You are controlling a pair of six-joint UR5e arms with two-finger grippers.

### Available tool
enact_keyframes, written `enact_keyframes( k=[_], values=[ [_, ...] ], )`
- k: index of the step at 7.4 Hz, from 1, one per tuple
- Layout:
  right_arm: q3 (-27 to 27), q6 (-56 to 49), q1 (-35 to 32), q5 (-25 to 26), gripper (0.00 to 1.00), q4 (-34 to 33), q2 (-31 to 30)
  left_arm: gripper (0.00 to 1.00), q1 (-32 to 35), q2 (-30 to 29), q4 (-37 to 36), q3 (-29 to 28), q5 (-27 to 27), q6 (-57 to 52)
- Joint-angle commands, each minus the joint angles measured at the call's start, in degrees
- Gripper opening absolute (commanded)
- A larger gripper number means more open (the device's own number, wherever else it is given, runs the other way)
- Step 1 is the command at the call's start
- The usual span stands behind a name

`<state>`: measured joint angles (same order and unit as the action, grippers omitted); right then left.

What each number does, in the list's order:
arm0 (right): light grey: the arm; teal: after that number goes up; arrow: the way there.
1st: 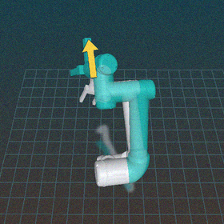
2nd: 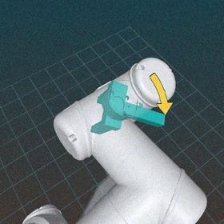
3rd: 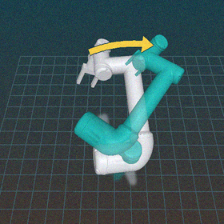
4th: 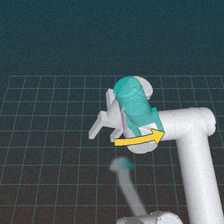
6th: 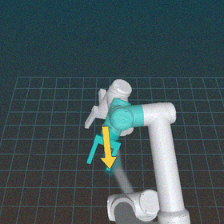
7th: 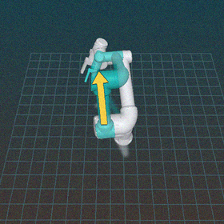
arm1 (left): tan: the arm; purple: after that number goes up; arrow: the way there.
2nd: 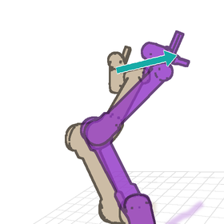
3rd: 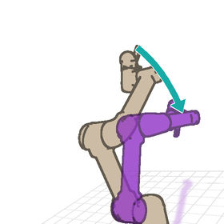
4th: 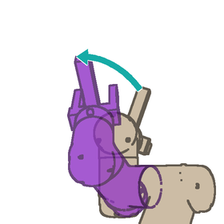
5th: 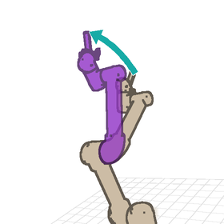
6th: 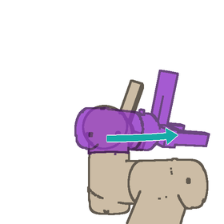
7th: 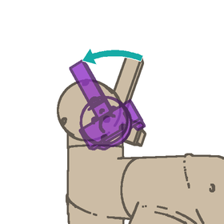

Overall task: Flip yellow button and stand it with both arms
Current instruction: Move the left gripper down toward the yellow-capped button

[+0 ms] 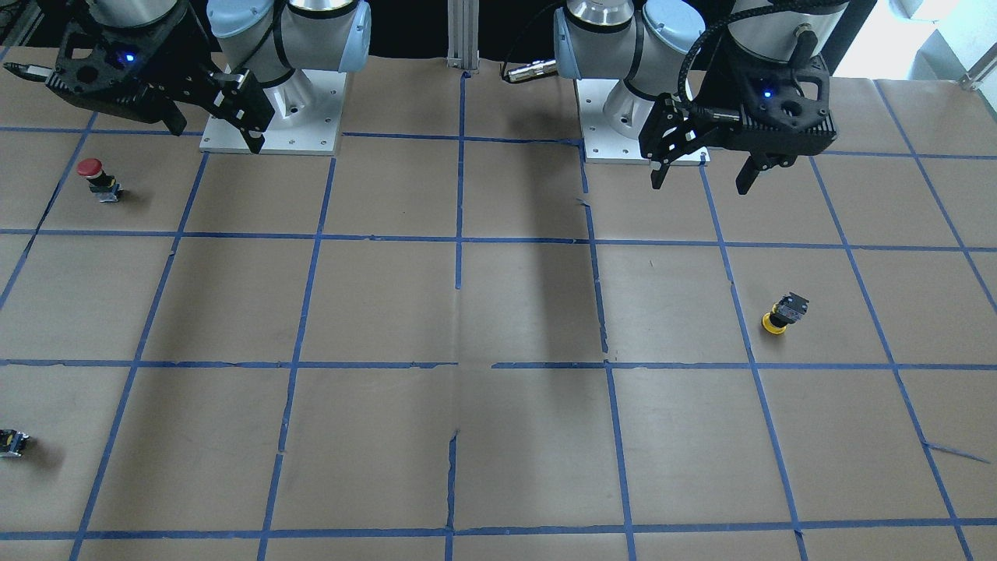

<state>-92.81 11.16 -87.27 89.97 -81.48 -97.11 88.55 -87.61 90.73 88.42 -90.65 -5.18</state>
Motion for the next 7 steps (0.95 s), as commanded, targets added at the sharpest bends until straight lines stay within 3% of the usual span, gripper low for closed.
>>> enact_keyframes(
  k=[1,4,7],
  values=[
    [0.0,0.0,0.0,0.0,1.00,-0.1,0.0,1.00,0.3,0.2,0.2,0.1,-0.1,0.0],
    [0.0,0.0,0.0,0.0,1.00,-0.1,0.1,1.00,-0.1,1.4,2.4,0.3,-0.1,0.0],
    [0.0,0.2,0.0,0.0,1.00,-0.2,0.1,1.00,-9.4,2.9,0.0,6.3,-0.3,-11.8]
  ],
)
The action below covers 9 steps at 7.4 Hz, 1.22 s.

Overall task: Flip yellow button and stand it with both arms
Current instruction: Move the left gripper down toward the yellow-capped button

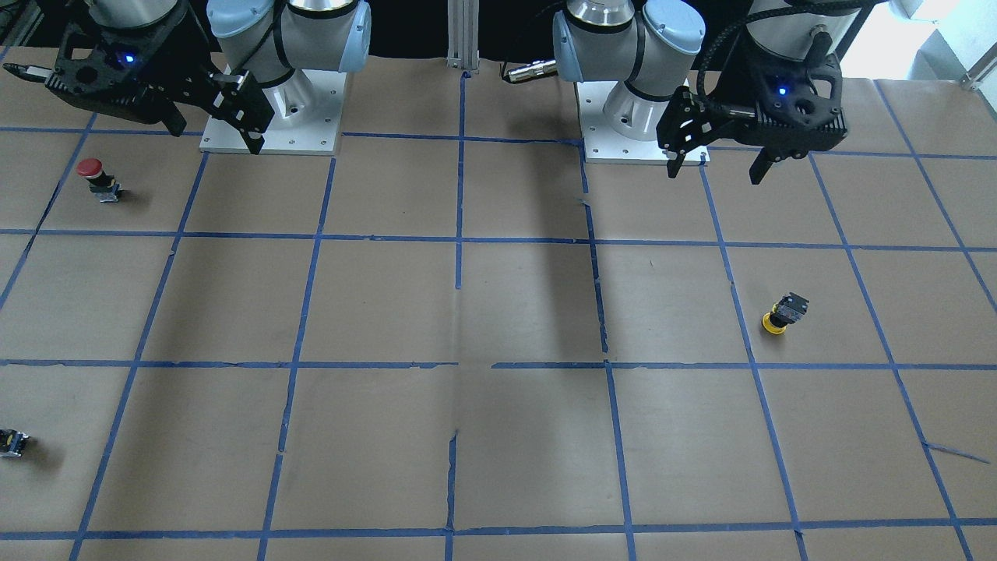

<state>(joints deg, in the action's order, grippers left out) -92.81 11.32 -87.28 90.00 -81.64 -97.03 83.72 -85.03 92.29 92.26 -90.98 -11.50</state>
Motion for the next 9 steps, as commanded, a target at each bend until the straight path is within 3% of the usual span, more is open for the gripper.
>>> enact_keyframes(
  k=[1,3,5,6,7,9],
  values=[
    [0.0,0.0,0.0,0.0,1.00,-0.2,0.1,1.00,-8.4,-0.6,-2.6,4.2,-0.2,-6.3],
    [0.0,0.1,0.0,0.0,1.00,-0.3,0.0,1.00,-18.0,-1.0,-3.0,4.9,-0.2,-20.7],
    [0.0,0.0,0.0,0.0,1.00,-0.3,0.1,1.00,-23.7,-5.6,-5.9,4.9,-0.2,-34.1],
    [0.0,0.0,0.0,0.0,1.00,-0.5,0.2,1.00,-24.6,-9.8,-12.2,4.9,-0.2,-38.5],
    [0.0,-0.2,0.0,0.1,1.00,-0.6,0.0,1.00,-24.5,-13.5,-13.7,5.2,-0.2,-40.3],
    [0.1,0.0,0.0,-0.1,1.00,-2.1,-0.1,0.99,-24.0,-15.3,-16.5,6.0,-0.6,-44.2]
  ],
)
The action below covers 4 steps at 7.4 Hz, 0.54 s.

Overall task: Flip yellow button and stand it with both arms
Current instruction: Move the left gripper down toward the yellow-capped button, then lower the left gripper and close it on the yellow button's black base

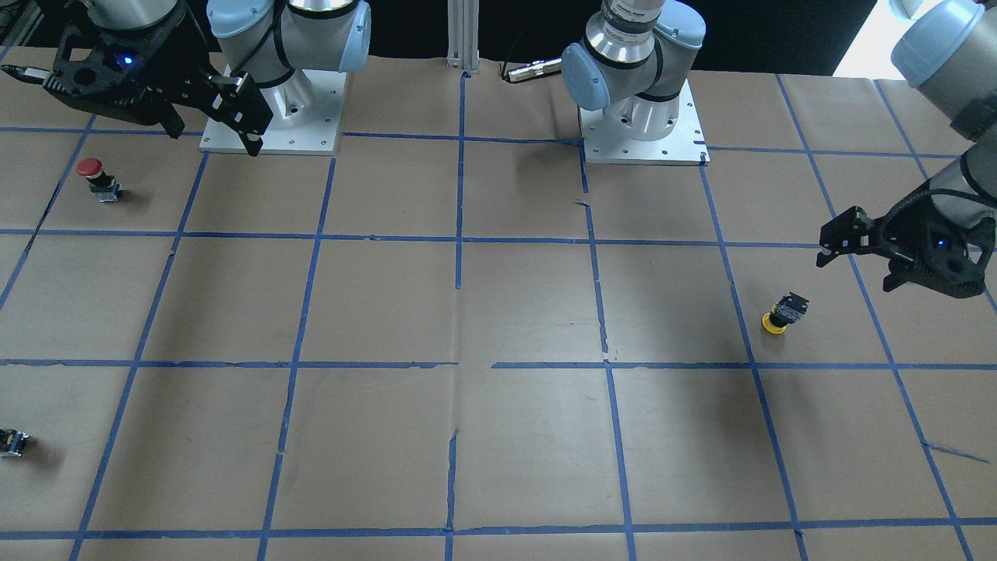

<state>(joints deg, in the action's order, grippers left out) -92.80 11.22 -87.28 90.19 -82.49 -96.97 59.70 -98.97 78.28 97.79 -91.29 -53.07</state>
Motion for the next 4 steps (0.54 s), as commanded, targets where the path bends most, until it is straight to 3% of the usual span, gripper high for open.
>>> enact_keyframes(
  k=[1,2,3,4],
  values=[
    [-0.1,-0.4,0.1,0.0,1.00,-5.1,0.5,0.99,0.1,-1.7,-4.2,2.3,-0.2,-3.2],
    [-0.6,-0.2,0.2,-0.3,1.00,-5.5,0.5,0.99,-0.3,-0.8,-8.1,7.3,-0.2,-3.4],
    [-2.5,-0.1,0.2,-0.1,1.00,-4.6,0.2,0.99,-0.3,-0.3,-16.5,11.9,-0.2,-3.9],
    [-3.8,-0.1,0.2,-0.1,1.00,-4.9,-0.3,0.99,-0.5,-0.2,-17.8,15.5,-0.2,-3.9]
  ],
)
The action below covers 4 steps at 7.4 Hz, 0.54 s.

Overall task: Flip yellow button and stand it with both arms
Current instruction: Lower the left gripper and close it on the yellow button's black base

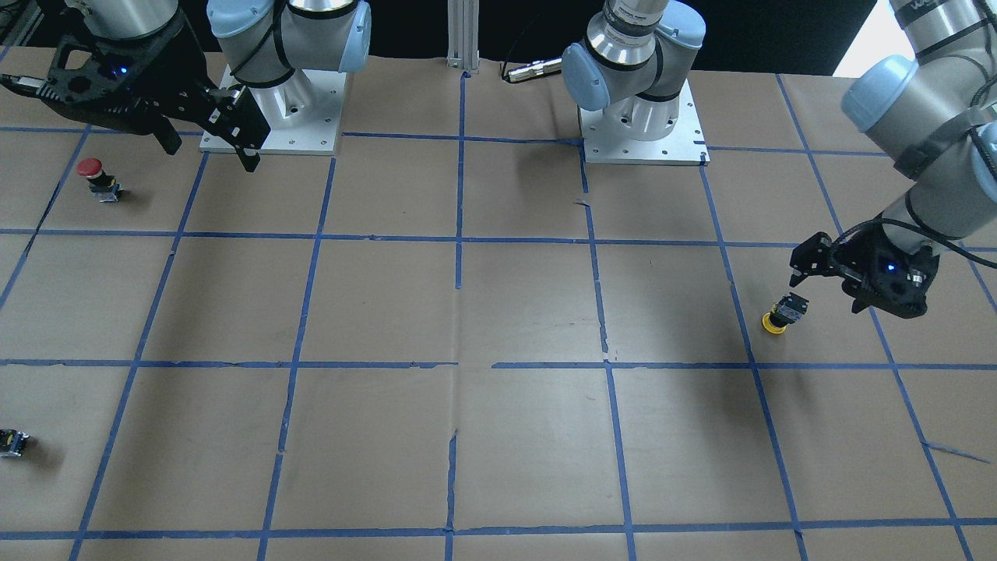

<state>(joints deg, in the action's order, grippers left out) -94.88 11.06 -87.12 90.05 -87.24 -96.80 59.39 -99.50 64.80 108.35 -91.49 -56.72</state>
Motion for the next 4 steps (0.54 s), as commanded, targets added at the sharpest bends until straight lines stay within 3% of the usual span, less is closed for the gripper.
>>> enact_keyframes(
  k=[1,4],
  values=[
    [-2.3,0.3,0.1,0.3,1.00,-0.6,-0.8,0.99,-1.4,0.3,-9.0,7.4,0.1,-2.7],
    [-2.5,0.5,0.2,0.7,1.00,0.3,-0.7,0.99,-2.5,-1.0,-13.8,9.8,0.8,-4.0]
  ],
)
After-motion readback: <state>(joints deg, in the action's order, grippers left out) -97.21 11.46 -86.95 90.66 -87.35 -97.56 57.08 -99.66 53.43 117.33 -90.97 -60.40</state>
